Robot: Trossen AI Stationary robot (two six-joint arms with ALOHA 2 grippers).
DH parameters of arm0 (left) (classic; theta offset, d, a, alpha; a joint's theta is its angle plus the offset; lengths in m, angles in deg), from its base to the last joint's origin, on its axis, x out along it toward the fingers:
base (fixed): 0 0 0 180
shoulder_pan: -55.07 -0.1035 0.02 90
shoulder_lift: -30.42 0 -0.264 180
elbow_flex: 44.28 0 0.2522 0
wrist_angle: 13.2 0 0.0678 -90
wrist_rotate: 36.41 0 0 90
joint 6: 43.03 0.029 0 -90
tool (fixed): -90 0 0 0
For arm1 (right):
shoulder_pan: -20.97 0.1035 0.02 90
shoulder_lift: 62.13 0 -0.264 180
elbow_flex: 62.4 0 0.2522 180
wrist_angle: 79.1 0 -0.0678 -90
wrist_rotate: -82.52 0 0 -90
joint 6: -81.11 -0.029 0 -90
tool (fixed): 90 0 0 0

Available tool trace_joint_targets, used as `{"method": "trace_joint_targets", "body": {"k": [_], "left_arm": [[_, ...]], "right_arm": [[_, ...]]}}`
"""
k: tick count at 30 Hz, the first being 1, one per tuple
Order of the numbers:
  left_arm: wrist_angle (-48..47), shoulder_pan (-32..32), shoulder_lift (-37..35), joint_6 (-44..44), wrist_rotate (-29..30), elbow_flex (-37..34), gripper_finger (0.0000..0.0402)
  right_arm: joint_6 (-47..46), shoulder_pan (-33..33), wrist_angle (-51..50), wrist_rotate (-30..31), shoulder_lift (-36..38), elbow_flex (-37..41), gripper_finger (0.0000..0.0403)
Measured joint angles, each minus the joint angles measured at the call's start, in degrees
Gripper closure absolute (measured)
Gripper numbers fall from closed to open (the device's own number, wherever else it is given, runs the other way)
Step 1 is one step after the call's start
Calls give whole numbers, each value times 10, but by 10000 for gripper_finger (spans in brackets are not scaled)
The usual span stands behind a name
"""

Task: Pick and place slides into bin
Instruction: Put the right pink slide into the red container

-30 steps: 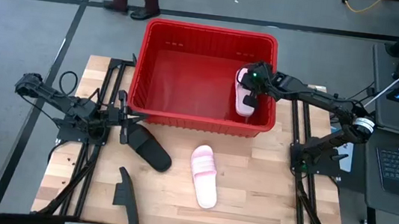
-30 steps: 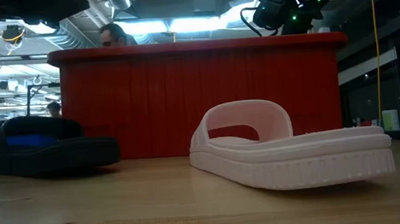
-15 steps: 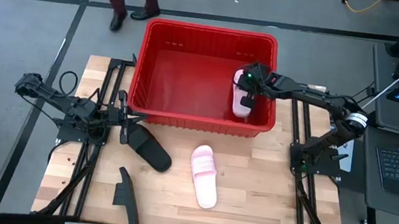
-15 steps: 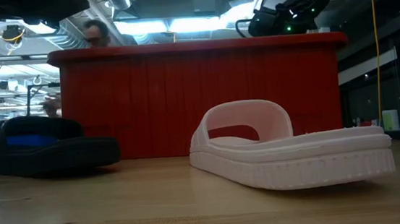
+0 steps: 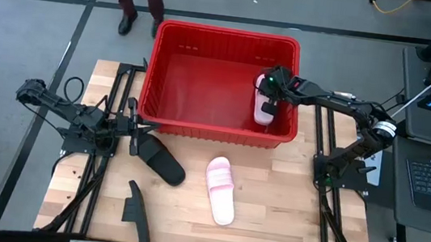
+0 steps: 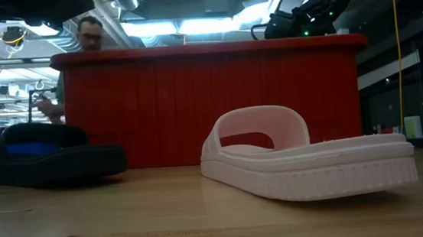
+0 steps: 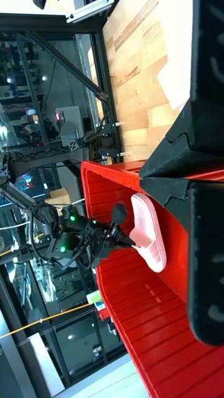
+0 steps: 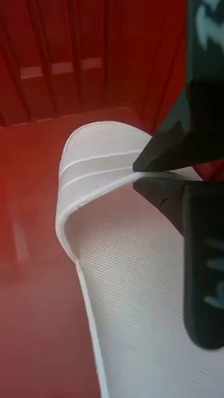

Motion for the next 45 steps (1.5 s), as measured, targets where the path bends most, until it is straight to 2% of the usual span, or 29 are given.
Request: {"method": "trace_joint_targets", "body": {"k": [9, 34, 39, 45], "left_arm": [[0, 0, 0, 0, 0, 0, 400], [0, 0, 0, 0, 0, 0, 400], [0, 0, 0, 0, 0, 0, 400], [0, 0, 0, 0, 0, 0, 400]], "right_arm": [[5, -2, -14, 0, 0, 0, 383], [0, -4, -30, -2, -1, 0, 383], [-3, -4, -30, -2, -1, 0, 366], [-1, -4, -30, -1, -1, 0, 327]]}}
